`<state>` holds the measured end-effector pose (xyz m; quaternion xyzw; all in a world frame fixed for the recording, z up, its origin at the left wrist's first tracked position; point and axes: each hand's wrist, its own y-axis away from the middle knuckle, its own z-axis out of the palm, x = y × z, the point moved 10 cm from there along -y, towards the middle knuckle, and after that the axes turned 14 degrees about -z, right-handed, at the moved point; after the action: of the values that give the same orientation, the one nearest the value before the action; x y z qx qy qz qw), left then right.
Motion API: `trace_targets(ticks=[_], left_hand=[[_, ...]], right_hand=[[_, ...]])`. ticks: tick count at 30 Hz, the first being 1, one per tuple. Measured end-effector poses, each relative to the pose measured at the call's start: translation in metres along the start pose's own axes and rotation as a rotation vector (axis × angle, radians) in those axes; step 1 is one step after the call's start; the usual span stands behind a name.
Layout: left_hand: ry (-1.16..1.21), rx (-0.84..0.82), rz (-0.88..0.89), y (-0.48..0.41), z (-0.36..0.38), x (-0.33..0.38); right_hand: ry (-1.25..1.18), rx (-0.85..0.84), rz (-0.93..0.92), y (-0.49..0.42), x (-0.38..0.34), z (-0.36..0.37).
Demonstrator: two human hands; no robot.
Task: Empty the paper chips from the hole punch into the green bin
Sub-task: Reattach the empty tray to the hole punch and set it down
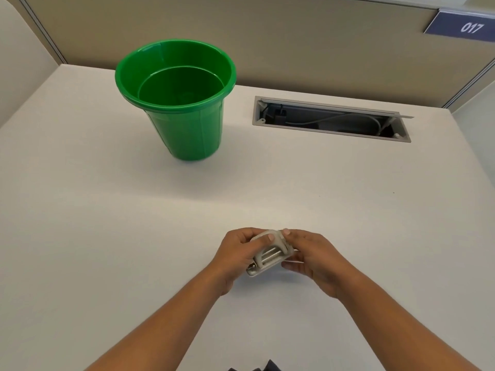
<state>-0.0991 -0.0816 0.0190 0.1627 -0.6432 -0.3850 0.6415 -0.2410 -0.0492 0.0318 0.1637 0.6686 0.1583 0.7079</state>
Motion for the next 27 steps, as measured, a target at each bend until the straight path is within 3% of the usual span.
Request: trace_targets(ticks=[4, 9, 11, 22, 27], left_hand=[[-0.074, -0.088, -0.035, 0.004, 0.011, 0.001], [0.377, 0.027, -0.139, 0.003, -0.002, -0.011], [0.442, 0.050, -0.121, 0.005, -0.004, -0.016], [0.379, 0.183, -0.173, 0.002, -0.018, -0.021], [0.332, 0.217, -0.182, -0.003, -0.021, -0.023]], right_hand=[[-0.010, 0.003, 0.024, -0.006, -0.001, -0.001], [-0.184, 0.138, 0.012, -0.006, 0.001, -0.014], [-0.224, 0.180, -0.021, -0.006, 0.000, -0.018], [-0.279, 0.344, -0.028, -0.001, 0.007, -0.023], [-0.224, 0.327, 0.002, -0.006, 0.008, -0.025]])
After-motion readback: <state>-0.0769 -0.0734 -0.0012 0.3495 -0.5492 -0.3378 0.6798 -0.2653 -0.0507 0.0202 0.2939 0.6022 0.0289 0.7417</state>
